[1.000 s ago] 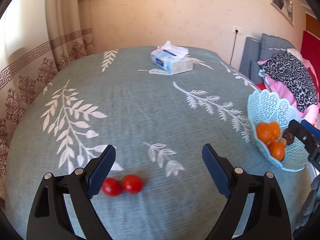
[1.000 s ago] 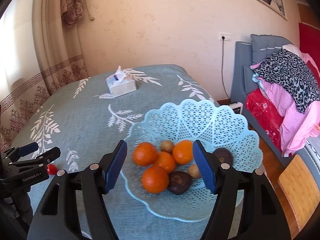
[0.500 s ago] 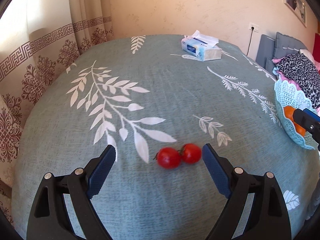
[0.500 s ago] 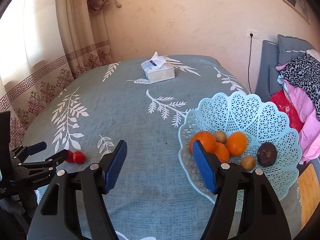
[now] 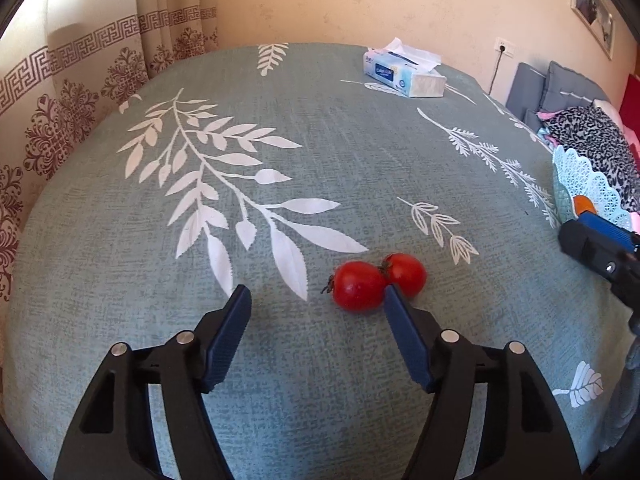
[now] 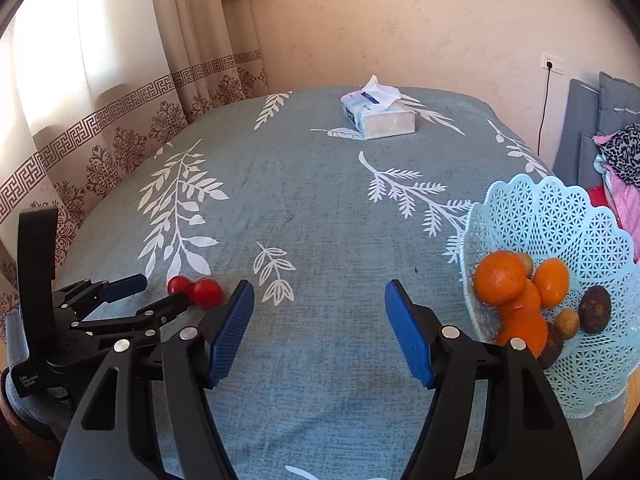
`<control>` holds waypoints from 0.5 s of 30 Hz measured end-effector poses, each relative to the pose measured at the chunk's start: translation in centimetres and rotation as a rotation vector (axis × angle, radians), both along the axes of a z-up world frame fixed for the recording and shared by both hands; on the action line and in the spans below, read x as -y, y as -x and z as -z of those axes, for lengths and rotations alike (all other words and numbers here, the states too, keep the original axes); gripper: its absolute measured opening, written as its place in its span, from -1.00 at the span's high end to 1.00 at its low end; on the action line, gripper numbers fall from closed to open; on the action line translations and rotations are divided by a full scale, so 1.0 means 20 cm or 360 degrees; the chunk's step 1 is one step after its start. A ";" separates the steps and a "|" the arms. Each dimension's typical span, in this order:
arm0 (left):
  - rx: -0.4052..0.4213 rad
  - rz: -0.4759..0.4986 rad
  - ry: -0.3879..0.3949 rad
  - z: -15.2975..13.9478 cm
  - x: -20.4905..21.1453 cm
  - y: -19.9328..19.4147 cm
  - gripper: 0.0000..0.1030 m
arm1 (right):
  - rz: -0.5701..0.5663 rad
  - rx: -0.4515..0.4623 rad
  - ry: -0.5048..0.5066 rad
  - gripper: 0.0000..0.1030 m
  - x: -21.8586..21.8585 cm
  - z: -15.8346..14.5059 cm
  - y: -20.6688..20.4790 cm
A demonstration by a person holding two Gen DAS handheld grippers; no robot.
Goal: Organize fruits
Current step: 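Grasp one red cherry tomato with the left tool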
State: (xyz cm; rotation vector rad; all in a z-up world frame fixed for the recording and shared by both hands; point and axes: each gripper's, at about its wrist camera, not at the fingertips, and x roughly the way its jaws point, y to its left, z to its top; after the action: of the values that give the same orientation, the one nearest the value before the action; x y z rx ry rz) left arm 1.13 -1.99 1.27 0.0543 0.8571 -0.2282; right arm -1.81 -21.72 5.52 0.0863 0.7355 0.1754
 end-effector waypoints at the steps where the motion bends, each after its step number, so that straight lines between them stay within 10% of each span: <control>1: -0.0011 0.0019 0.0008 0.00 0.01 -0.01 -0.22 | -0.0012 -0.0006 0.0006 -0.35 -0.02 0.00 -0.01; 8: -0.0065 0.0113 0.0133 0.02 0.03 -0.05 0.40 | -0.0081 -0.0037 0.0060 -0.35 -0.12 0.03 -0.04; 15: -0.0019 0.0069 0.0192 -0.01 -0.03 -0.02 0.42 | -0.0108 -0.0072 0.0113 -0.35 -0.19 0.06 -0.07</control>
State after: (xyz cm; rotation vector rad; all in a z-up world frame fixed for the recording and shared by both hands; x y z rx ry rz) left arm 1.57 -1.34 1.51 -0.0413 0.8531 -0.3207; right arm -0.42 -17.94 4.41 -0.0025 0.7893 0.2124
